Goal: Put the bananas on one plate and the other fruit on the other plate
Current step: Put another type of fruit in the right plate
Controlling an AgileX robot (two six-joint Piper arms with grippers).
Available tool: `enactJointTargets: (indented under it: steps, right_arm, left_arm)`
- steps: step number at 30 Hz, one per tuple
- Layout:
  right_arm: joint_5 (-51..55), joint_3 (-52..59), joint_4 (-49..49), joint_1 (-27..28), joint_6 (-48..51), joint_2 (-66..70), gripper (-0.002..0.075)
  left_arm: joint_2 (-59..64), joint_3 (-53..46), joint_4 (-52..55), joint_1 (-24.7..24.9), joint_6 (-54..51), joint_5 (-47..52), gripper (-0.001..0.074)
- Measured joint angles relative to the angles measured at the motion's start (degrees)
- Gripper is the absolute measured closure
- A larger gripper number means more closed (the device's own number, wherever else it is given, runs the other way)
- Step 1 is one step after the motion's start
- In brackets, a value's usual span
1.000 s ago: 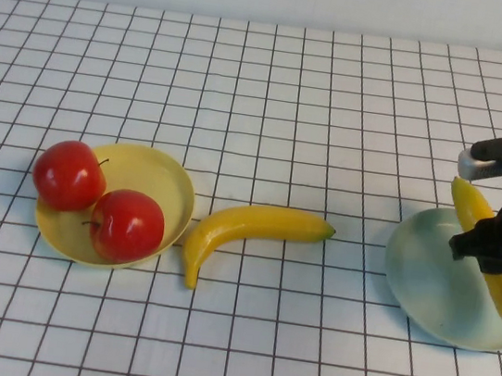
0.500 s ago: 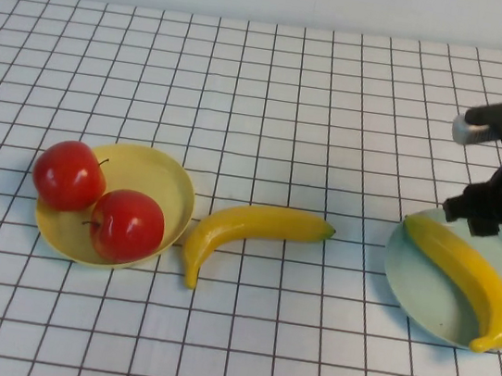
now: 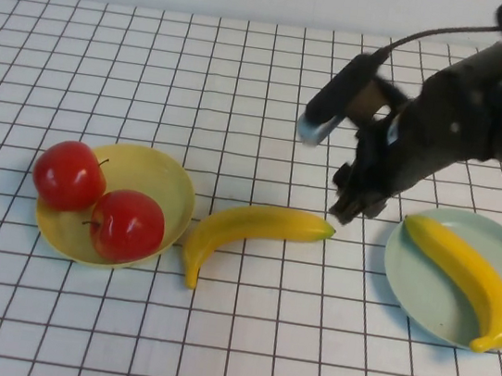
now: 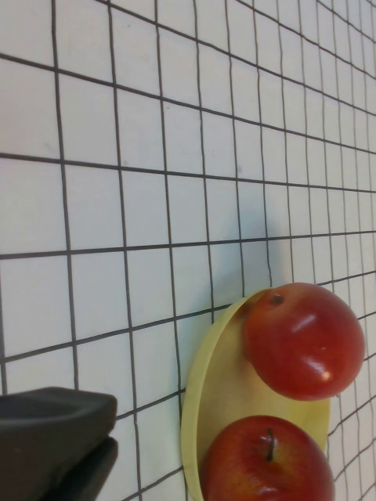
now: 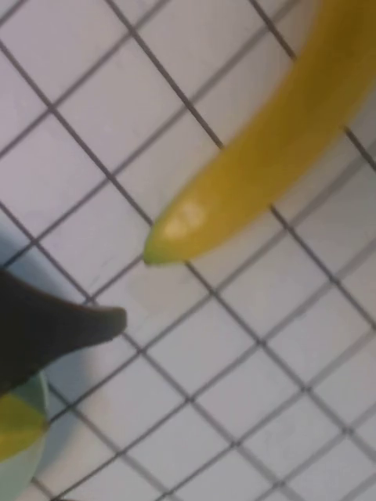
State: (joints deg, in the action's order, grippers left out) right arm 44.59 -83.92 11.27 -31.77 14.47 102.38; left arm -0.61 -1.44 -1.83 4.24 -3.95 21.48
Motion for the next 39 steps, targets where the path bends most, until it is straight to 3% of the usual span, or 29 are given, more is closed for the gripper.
enactJointTargets:
  steps: [6, 9, 29, 33, 39]
  right_arm:
    - [1.2, 0.0, -4.4, -4.0, 22.2, 6.5, 0.0321]
    - [-0.4, 0.0, -4.9, -4.9, 26.0, 8.7, 0.0321]
    - [-4.5, -9.3, -11.3, -5.2, 26.4, 19.3, 0.0323]
    - [-4.5, -9.5, -11.3, -5.2, 26.3, 19.6, 0.0393]
    - [-1.6, -11.4, -11.3, -5.2, 19.3, 19.6, 0.0393]
  left_arm:
    - [0.0, 0.0, 0.0, 0.0, 0.0, 0.0, 0.0738]
    - [0.0, 0.0, 0.0, 0.0, 0.0, 0.0, 0.0738]
    - [0.0, 0.0, 0.0, 0.0, 0.0, 0.0, 0.0738]
    - [0.0, 0.0, 0.0, 0.0, 0.0, 0.0, 0.0738]
    - [0.0, 0.0, 0.0, 0.0, 0.0, 0.0, 0.0738]
